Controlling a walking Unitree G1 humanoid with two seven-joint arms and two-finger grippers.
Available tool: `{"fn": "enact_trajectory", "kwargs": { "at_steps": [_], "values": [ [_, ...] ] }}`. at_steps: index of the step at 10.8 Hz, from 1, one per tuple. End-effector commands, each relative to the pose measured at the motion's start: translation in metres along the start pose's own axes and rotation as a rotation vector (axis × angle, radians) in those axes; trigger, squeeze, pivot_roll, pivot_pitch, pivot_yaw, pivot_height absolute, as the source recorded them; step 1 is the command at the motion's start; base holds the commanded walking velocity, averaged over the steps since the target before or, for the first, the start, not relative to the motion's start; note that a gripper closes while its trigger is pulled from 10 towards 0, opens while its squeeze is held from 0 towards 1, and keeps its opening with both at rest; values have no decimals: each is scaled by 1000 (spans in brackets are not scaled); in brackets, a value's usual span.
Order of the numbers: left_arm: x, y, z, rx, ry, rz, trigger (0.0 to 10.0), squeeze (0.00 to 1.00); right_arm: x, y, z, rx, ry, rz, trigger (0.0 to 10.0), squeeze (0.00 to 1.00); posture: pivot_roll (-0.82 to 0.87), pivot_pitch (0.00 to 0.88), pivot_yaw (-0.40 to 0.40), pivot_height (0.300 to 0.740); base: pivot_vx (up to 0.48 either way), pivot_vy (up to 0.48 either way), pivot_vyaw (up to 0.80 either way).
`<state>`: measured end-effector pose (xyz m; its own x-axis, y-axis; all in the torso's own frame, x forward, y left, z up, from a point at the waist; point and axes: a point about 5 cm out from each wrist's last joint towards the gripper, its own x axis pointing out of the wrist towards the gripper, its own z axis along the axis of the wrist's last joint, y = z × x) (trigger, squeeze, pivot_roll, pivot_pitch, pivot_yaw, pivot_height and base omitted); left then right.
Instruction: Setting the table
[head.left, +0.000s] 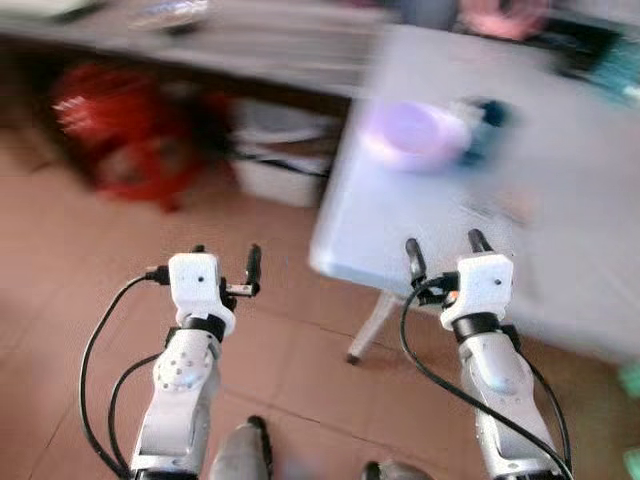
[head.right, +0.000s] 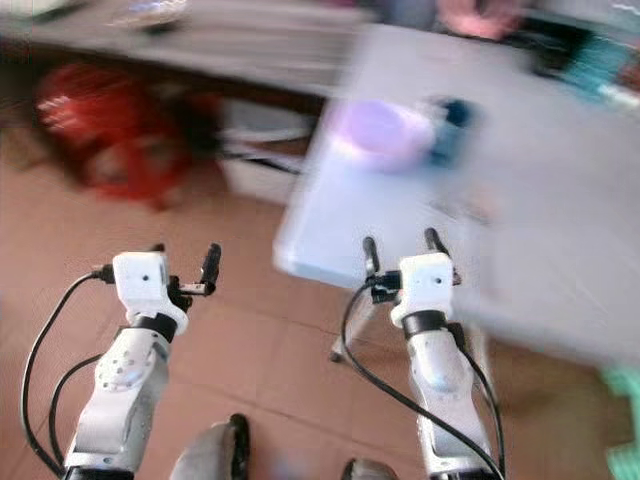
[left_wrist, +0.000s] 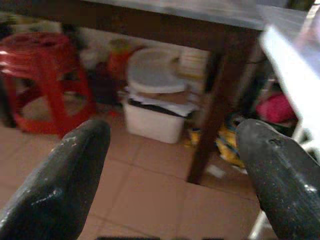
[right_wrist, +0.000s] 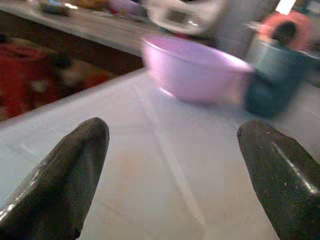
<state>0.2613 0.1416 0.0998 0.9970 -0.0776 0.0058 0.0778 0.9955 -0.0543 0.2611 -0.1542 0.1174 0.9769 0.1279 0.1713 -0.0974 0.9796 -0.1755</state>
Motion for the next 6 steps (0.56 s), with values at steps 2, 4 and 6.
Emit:
{"fn": "enact_trajectory", "kwargs": {
  "at_steps": [2, 4, 6],
  "values": [
    [2, -10, 9, -22, -27, -29, 10000, 0, -1, -4, 12, -52, -54, 10, 10000, 0, -68, 168, -21, 740, 251, 0, 0],
    [3, -12, 10, -26, -30, -41, 10000, 0, 2, -5, 13, -81, -46, 2, 10000, 0, -69, 161, -25, 740, 259, 0, 0],
    [3, -12, 9, -24, -28, -42, 10000, 0, 4, -12, 14, -205, -52, -42, 10000, 0, -69, 160, -25, 740, 255, 0, 0]
  ]
}}
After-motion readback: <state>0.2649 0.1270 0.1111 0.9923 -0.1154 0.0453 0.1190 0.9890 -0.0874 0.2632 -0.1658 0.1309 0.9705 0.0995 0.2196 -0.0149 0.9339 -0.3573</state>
